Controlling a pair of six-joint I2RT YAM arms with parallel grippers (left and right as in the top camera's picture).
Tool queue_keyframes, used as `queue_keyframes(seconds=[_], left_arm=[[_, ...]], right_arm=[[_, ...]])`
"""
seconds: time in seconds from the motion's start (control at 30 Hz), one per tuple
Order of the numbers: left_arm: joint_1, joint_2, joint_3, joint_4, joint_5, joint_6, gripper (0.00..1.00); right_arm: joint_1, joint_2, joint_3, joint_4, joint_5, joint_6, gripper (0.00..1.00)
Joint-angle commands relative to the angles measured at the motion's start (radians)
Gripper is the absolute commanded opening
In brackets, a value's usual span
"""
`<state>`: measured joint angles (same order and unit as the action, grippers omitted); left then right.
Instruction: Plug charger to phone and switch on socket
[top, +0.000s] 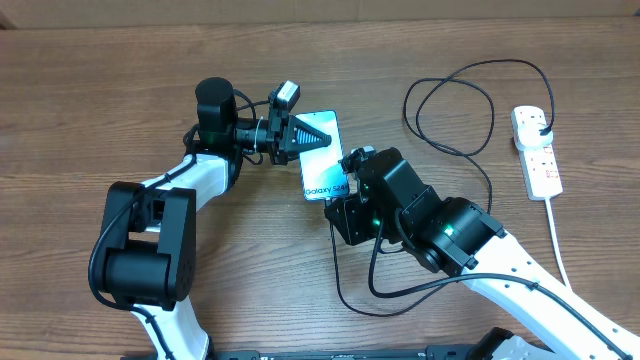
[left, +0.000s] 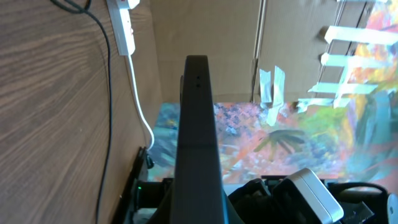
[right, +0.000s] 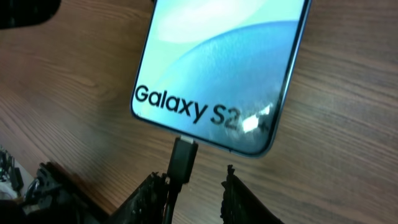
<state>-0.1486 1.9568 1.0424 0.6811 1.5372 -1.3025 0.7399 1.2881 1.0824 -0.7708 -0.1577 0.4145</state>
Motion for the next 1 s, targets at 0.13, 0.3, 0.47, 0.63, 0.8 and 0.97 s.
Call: queue_keyframes(seconds=[0.13, 0.3, 0.47, 0.63, 0.8, 0.97], left_arm=[[0.004, 0.002, 0.014, 0.008, -0.03, 0.068, 0.04], [0.004, 0.002, 0.014, 0.008, -0.036, 0.034, 0.04], [0.004, 0.002, 0.014, 0.008, -0.031, 0.023, 0.04], [0.004, 0.002, 0.014, 0.008, -0.013, 0.05, 0.04], [0.004, 0.002, 0.014, 0.008, 0.018, 0.078, 0.04], [0.0, 0.002, 0.014, 0.008, 0.043, 0.122, 0.04]], right_arm=[[0.052, 0.007, 0.007, -0.019, 0.039, -0.002, 0.33], [0.077, 0.043, 0.007, -0.019, 0.109, 0.005, 0.36], [0.076, 0.085, 0.007, -0.013, 0.113, 0.005, 0.29], [0.076, 0.099, 0.007, 0.018, 0.113, 0.005, 0.11], [0.076, 0.099, 0.007, 0.06, 0.122, 0.004, 0.04], [0.076, 0.099, 0.007, 0.091, 0.158, 0.003, 0.04]])
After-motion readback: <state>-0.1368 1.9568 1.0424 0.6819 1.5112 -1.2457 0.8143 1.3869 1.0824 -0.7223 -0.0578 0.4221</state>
